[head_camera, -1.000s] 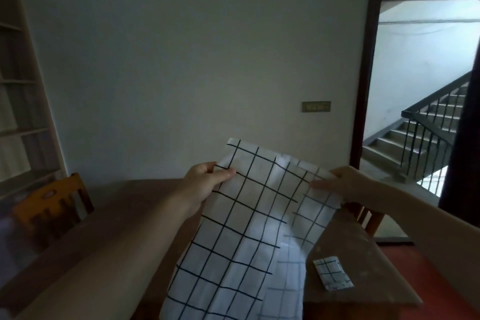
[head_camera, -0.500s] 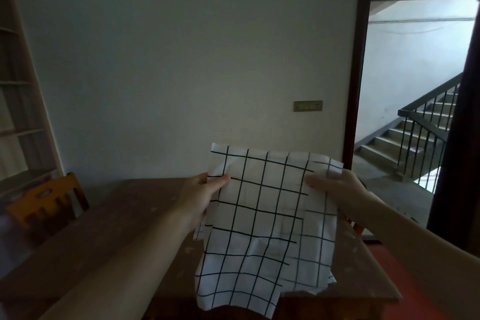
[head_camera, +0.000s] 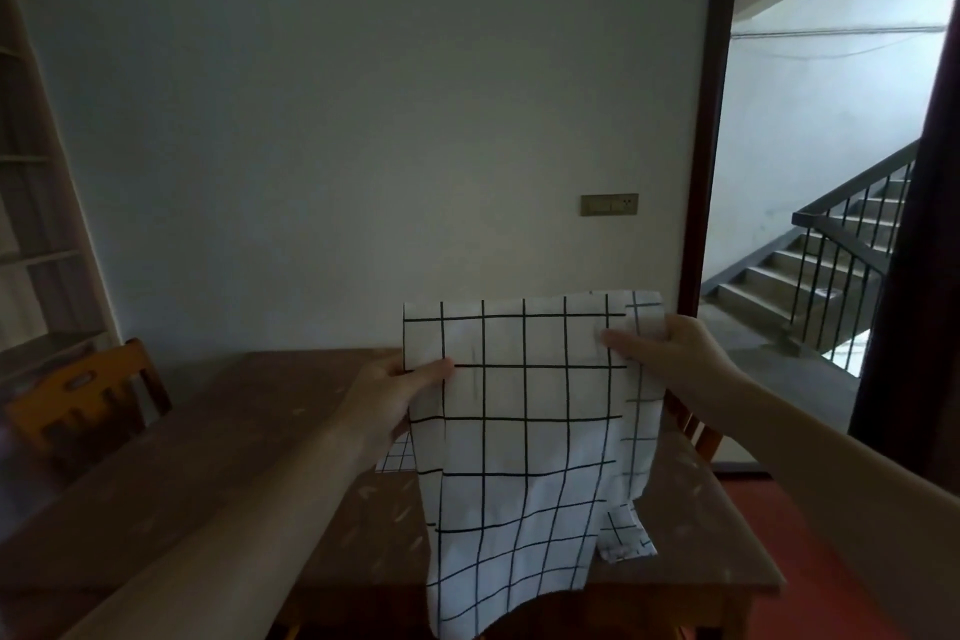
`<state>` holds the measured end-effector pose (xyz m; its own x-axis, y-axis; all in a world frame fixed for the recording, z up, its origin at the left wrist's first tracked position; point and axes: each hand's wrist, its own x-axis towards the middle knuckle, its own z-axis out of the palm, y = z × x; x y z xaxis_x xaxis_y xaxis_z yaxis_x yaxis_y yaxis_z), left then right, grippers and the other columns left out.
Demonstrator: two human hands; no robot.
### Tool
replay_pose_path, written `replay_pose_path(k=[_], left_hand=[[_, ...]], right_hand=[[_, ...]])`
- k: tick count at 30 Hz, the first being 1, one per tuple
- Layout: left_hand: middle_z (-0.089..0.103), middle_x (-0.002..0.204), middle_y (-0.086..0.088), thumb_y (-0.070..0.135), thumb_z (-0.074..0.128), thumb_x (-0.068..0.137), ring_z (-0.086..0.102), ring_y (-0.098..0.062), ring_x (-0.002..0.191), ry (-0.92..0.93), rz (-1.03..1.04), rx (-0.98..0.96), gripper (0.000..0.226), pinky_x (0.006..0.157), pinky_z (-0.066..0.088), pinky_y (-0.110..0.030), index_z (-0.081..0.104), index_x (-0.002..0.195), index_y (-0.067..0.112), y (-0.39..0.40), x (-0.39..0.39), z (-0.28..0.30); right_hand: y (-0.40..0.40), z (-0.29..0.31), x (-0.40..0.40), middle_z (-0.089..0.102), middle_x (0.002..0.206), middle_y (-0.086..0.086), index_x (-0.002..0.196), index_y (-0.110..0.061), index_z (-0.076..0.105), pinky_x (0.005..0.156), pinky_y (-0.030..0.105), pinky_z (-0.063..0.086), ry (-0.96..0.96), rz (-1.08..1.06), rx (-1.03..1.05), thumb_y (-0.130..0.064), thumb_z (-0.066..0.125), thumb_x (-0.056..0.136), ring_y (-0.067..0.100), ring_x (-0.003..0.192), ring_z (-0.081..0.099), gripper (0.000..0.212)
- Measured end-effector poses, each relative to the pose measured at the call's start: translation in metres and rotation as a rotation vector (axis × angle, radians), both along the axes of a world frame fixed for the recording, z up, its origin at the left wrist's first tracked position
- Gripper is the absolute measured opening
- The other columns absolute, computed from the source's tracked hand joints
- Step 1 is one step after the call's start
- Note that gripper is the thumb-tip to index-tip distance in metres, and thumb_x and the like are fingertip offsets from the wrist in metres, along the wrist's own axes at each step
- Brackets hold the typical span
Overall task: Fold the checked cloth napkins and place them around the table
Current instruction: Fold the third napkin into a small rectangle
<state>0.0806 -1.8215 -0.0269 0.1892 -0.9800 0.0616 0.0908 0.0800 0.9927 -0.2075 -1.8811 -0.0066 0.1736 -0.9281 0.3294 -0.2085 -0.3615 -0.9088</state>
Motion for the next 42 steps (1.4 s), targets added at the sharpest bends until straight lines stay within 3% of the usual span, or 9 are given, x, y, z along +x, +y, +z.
replay_pose_path(k=[3, 5, 13, 16, 21, 26, 33, 38, 42], left_hand=[[0.078, 0.093, -0.002, 0.017, 0.075, 0.082, 0.073, -0.019, 0.087, -0.014, 0.021, -0.019, 0.019, 0.071, 0.055, -0.034, 0.072, 0.1, 0.013, 0.002, -0.004, 0.001], [0.078, 0.092, -0.002, 0.016, 0.076, 0.081, 0.074, -0.018, 0.085, -0.019, 0.016, -0.028, 0.021, 0.069, 0.055, -0.032, 0.071, 0.101, 0.013, 0.003, -0.005, 0.002], [0.076, 0.102, -0.011, 0.016, 0.067, 0.088, 0.074, -0.023, 0.092, 0.006, -0.08, 0.003, 0.02, 0.073, 0.057, -0.034, 0.073, 0.105, 0.007, 0.006, -0.006, 0.006], [0.077, 0.099, -0.01, 0.016, 0.072, 0.084, 0.073, -0.026, 0.093, -0.016, -0.019, -0.019, 0.017, 0.083, 0.057, -0.041, 0.074, 0.099, 0.009, 0.005, -0.006, 0.006], [0.077, 0.096, -0.01, 0.014, 0.074, 0.083, 0.074, -0.026, 0.089, -0.003, 0.012, -0.027, 0.019, 0.074, 0.057, -0.037, 0.073, 0.1, 0.007, 0.006, -0.008, 0.007], [0.077, 0.097, -0.009, 0.015, 0.074, 0.081, 0.074, -0.025, 0.091, -0.004, -0.002, -0.023, 0.02, 0.073, 0.056, -0.037, 0.073, 0.101, 0.009, 0.008, -0.009, 0.008], [0.077, 0.1, -0.005, 0.023, 0.075, 0.079, 0.069, -0.025, 0.102, -0.008, 0.008, 0.001, 0.026, 0.095, 0.05, -0.045, 0.074, 0.103, 0.011, 0.014, -0.01, 0.008], [0.078, 0.094, -0.006, 0.027, 0.067, 0.088, 0.074, -0.018, 0.085, -0.02, -0.02, -0.025, 0.026, 0.071, 0.053, -0.032, 0.072, 0.104, 0.007, 0.02, -0.011, 0.009], [0.078, 0.083, 0.002, 0.029, 0.065, 0.09, 0.072, -0.013, 0.084, -0.035, -0.019, -0.042, 0.021, 0.068, 0.048, -0.028, 0.072, 0.098, 0.012, 0.024, -0.012, 0.008]], right_hand=[[0.003, 0.001, 0.001, 0.066, 0.053, -0.008, 0.066, -0.013, 0.068, 0.053, 0.017, 0.049, -0.016, -0.012, -0.033, -0.023, 0.076, 0.081, 0.005, 0.053, 0.063, 0.019], [0.002, 0.002, 0.0, 0.062, 0.047, -0.01, 0.062, -0.015, 0.065, 0.05, 0.016, 0.046, -0.005, 0.0, -0.028, -0.023, 0.073, 0.084, 0.002, 0.047, 0.058, 0.025], [0.006, 0.009, -0.002, 0.072, 0.074, 0.007, 0.082, -0.005, 0.071, 0.075, 0.038, 0.057, 0.032, 0.064, 0.031, -0.027, 0.063, 0.093, 0.022, 0.071, 0.069, 0.026], [0.008, 0.01, -0.002, 0.06, 0.07, 0.014, 0.074, -0.004, 0.067, 0.068, 0.04, 0.049, 0.043, 0.031, -0.023, -0.031, 0.066, 0.09, 0.028, 0.065, 0.056, 0.031], [0.013, 0.014, -0.003, 0.057, 0.077, 0.016, 0.07, -0.014, 0.071, 0.072, 0.04, 0.047, -0.004, 0.055, 0.016, -0.026, 0.064, 0.091, 0.028, 0.072, 0.052, 0.025], [0.015, 0.017, -0.007, 0.06, 0.09, 0.021, 0.081, -0.014, 0.075, 0.089, 0.059, 0.05, 0.0, 0.062, 0.061, -0.033, 0.066, 0.089, 0.032, 0.082, 0.055, 0.023], [0.019, 0.019, -0.008, 0.062, 0.088, 0.033, 0.078, -0.01, 0.075, 0.085, 0.052, 0.052, -0.041, 0.055, 0.07, -0.034, 0.067, 0.087, 0.033, 0.081, 0.059, 0.026], [0.017, 0.015, -0.011, 0.061, 0.094, 0.035, 0.084, -0.009, 0.075, 0.089, 0.056, 0.05, -0.045, 0.047, 0.076, -0.033, 0.067, 0.087, 0.033, 0.082, 0.057, 0.026], [0.019, 0.012, -0.013, 0.058, 0.103, 0.041, 0.086, -0.01, 0.076, 0.09, 0.056, 0.05, -0.022, 0.044, 0.066, -0.036, 0.068, 0.085, 0.033, 0.082, 0.057, 0.027]])
